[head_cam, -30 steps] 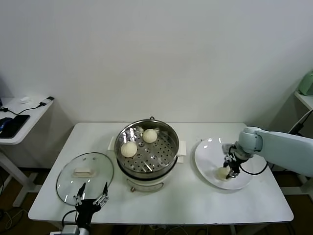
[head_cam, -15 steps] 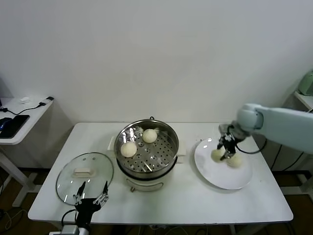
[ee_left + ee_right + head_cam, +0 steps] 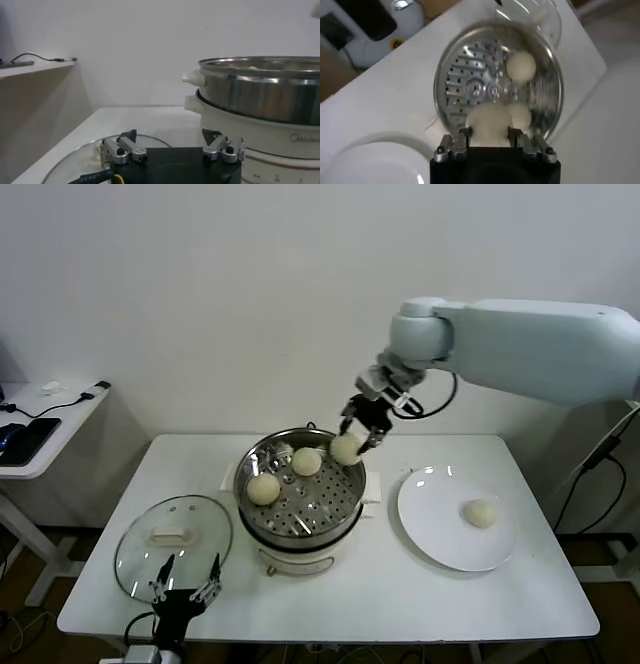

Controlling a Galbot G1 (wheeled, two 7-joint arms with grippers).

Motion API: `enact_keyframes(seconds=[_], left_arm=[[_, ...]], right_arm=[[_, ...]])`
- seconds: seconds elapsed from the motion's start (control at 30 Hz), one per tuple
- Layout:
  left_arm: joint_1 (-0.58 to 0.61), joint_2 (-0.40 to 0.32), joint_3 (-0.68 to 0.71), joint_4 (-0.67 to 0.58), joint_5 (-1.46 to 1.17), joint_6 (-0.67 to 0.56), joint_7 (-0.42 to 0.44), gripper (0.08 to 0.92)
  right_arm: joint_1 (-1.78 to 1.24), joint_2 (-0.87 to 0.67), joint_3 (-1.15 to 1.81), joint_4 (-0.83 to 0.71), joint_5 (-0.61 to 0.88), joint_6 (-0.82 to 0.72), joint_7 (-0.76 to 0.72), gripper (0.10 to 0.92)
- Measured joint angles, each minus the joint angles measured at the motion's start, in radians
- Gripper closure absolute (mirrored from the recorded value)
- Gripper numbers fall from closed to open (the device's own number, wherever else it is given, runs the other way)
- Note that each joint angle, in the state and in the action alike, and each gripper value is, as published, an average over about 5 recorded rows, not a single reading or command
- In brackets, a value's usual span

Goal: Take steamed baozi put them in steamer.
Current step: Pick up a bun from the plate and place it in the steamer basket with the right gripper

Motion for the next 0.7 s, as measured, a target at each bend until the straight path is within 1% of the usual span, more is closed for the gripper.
enact_keyframes(seconds=[0.13,0.3,0.5,0.7], left_arm=[[0.006,-0.002,-0.001,-0.004,0.0,-0.003,-0.001,0.177],[0.012,-0.002,-0.004,-0.004,0.0,-0.009,-0.004,0.177],[0.017,0.0,-0.006,0.0,-0.001,-0.015,-0.007,0.177],[0.019,0.002,-0.01,-0.002,0.0,-0.02,-0.008,0.177]], right_arm=[[-0.037,0.074,0.004,-0.013,-0.057,0.109,0.0,0.499],[-0.093,0.142,0.009,-0.034,-0.13,0.198,0.004,0.499],[-0.169,0.202,0.024,-0.083,-0.222,0.265,0.017,0.499],[-0.226,0.245,0.029,-0.139,-0.272,0.302,0.017,0.499]])
